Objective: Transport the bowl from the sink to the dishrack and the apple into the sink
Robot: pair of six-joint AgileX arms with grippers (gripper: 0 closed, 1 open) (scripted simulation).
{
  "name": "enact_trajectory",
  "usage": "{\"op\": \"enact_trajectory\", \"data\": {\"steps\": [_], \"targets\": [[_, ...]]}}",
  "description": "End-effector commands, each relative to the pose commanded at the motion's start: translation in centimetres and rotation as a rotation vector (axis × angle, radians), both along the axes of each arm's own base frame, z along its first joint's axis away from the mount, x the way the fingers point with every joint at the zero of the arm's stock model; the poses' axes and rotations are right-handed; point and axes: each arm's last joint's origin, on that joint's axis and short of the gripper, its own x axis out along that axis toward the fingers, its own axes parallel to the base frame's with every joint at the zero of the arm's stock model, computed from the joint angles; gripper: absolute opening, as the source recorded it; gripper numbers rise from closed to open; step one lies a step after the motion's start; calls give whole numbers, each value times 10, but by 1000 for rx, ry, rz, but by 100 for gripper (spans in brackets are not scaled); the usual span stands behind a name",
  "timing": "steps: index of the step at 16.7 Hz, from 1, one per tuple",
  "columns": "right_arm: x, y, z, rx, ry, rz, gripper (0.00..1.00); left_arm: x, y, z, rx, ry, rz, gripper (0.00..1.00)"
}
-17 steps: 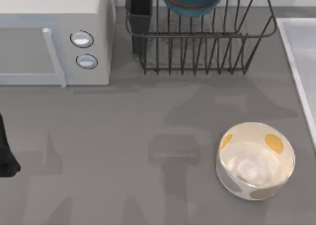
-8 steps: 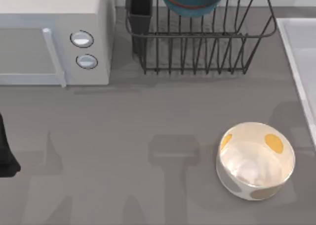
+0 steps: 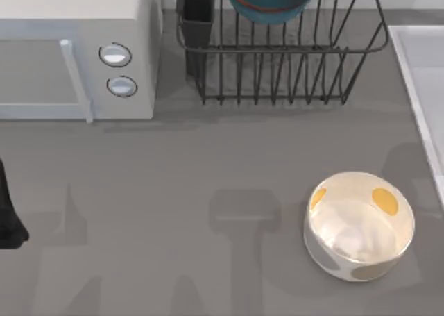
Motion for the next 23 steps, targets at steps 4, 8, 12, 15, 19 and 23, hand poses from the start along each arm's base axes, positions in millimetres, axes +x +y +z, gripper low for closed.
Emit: {"op": "enact_trajectory", "data": {"steps": [4,8,12,15,19,23], "targets": [[8,-7,-34,8,15,-2,0,0,0,0,0,0,0,100],[13,-10,-83,-11,-13,2,0,0,0,0,0,0,0,100],[6,-5,-126,-17,-22,1,0,0,0,0,0,0,0,100],[-1,0,-145,-6,-5,-1,0,0,0,0,0,0,0,100],[-2,0,-147,-4,-3,-1,0,0,0,0,0,0,0,100],[-2,0,-147,-4,-3,-1,23,0,0,0,0,0,0,100]]}}
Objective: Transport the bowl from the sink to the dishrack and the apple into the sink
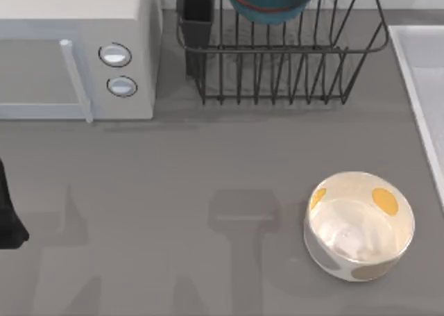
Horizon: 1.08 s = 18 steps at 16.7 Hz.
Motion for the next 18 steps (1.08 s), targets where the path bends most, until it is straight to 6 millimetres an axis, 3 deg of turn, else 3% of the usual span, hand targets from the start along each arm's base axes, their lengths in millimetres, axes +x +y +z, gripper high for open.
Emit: {"op": "enact_trajectory", "data": {"steps": [10,18], "targets": [[0,0,0,0,0,0,98,0,0,0,0,0,0,100],[0,0,0,0,0,0,100,0,0,0,0,0,0,100]]}}
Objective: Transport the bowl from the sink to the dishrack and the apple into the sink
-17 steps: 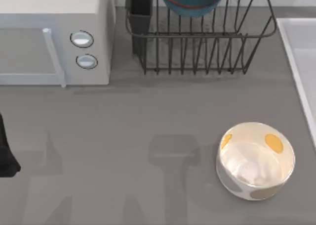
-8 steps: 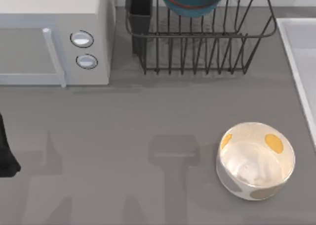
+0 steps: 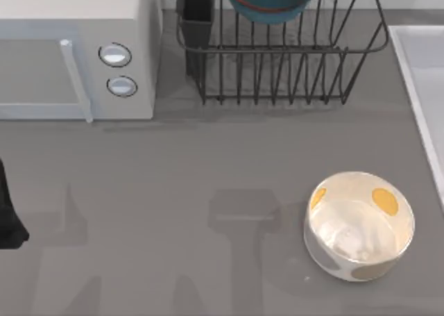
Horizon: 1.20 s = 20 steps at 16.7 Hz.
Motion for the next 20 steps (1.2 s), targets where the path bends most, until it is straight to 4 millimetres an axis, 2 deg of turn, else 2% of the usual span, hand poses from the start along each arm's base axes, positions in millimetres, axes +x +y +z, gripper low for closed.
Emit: {"op": "enact_trajectory", "data": {"steps": [3,5,8,12,16,20], "targets": [[0,0,2,0,0,-1,100,0,0,0,0,0,0,100],[0,4,10,2,4,-3,100,0,0,0,0,0,0,100],[-1,14,31,8,16,-4,100,0,0,0,0,0,0,100],[-11,38,72,6,20,-2,100,0,0,0,0,0,0,100],[-37,69,112,-3,11,1,100,0,0,0,0,0,0,100],[-81,100,141,-18,-31,3,100,0,0,0,0,0,0,100]]}}
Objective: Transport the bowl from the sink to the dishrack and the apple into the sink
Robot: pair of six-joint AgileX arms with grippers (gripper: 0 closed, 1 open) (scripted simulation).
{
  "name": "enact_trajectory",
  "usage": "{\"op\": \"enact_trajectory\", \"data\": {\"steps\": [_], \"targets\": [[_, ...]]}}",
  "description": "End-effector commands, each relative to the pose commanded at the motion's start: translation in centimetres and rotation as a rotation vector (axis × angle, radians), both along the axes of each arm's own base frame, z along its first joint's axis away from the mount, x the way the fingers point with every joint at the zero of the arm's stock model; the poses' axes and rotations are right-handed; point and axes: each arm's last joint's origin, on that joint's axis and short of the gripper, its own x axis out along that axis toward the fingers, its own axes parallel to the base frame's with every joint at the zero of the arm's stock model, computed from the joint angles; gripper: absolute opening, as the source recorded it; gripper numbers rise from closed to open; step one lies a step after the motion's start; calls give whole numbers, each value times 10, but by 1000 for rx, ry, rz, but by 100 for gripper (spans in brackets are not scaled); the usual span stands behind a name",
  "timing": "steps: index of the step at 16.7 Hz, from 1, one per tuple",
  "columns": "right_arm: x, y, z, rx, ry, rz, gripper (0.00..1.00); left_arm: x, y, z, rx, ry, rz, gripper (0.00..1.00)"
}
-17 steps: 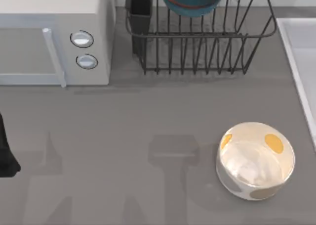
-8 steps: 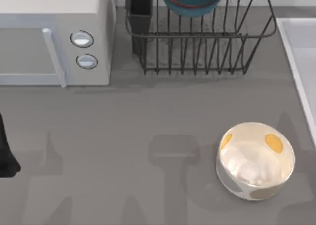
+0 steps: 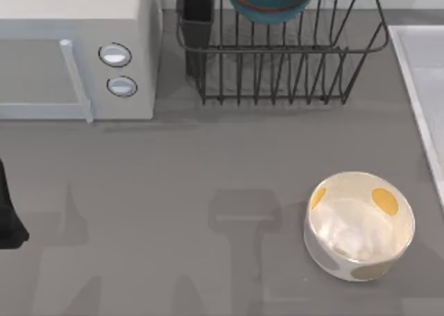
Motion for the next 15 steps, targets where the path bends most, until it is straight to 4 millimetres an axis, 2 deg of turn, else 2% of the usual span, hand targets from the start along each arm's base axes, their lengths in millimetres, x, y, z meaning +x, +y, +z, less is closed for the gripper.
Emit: {"op": "enact_trajectory", "data": {"steps": [3,7,11,15], "targets": [[-37,17,3,-2,-33,1,100,0,0,0,0,0,0,100],[-68,29,-16,9,-19,4,100,0,0,0,0,0,0,100],[-79,34,-36,17,22,7,100,0,0,0,0,0,0,100],[-81,35,-40,17,32,7,100,0,0,0,0,0,0,100]]}}
